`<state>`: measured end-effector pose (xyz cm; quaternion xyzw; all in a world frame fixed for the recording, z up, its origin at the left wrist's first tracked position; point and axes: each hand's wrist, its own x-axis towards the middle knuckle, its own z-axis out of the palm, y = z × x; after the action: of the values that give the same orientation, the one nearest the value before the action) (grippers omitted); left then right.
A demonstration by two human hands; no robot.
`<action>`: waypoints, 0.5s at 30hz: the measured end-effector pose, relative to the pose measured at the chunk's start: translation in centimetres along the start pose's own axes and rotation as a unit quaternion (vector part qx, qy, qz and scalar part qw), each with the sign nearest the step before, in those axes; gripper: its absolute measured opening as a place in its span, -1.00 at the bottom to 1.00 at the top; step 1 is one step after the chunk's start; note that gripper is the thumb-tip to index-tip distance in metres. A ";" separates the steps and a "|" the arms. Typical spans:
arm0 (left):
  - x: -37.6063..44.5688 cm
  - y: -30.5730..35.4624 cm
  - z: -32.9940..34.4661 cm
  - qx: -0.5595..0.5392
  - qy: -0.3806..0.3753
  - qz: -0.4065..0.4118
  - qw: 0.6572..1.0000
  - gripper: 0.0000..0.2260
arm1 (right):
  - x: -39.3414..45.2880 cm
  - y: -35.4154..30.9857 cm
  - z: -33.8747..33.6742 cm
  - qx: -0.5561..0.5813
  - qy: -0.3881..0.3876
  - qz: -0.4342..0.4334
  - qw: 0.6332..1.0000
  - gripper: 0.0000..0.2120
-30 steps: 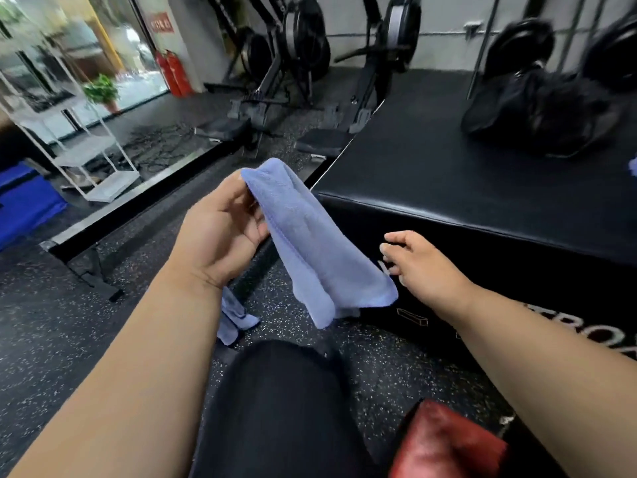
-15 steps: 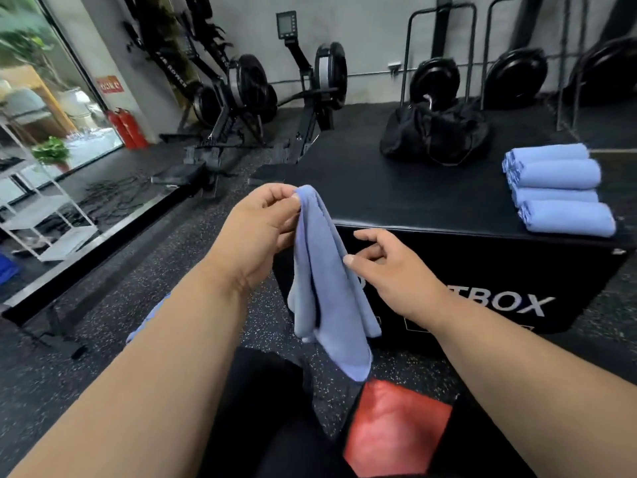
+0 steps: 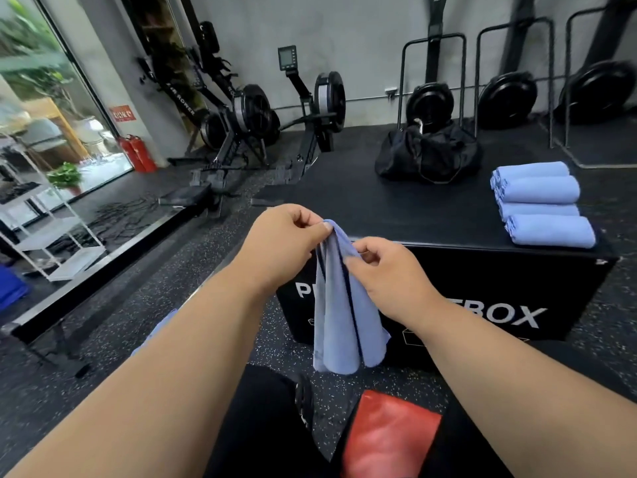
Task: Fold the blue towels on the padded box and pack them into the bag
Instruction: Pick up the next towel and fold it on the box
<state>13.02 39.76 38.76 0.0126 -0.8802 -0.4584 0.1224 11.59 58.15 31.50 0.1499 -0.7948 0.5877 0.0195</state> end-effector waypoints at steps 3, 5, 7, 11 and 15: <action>0.1 -0.9 -0.4 -0.043 -0.026 -0.016 0.999 -0.83 | 0.4 -0.4 -1.5 -0.011 0.007 -0.014 1.000 -0.82; 0.0 -1.3 -0.5 -0.065 -0.041 -0.026 0.997 -0.84 | 0.8 -0.5 -2.5 -0.026 0.011 -0.022 0.999 -0.78; 0.0 -1.7 -0.5 -0.093 -0.054 -0.039 0.993 -0.82 | 1.2 -0.4 -3.5 -0.025 0.022 -0.010 0.999 -0.79; -0.1 -2.3 -0.4 -0.130 -0.075 -0.051 0.987 -0.86 | 1.2 -0.3 -4.7 -0.025 0.009 0.008 1.000 -0.81; 0.2 -2.0 0.4 -0.126 -0.076 -0.057 0.987 -0.81 | 0.6 -0.2 -3.4 0.005 -0.060 0.025 0.998 -0.91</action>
<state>12.58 38.92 36.97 0.0125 -0.8199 -0.5716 0.0296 10.59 61.20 32.89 0.1653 -0.7951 0.5818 -0.0438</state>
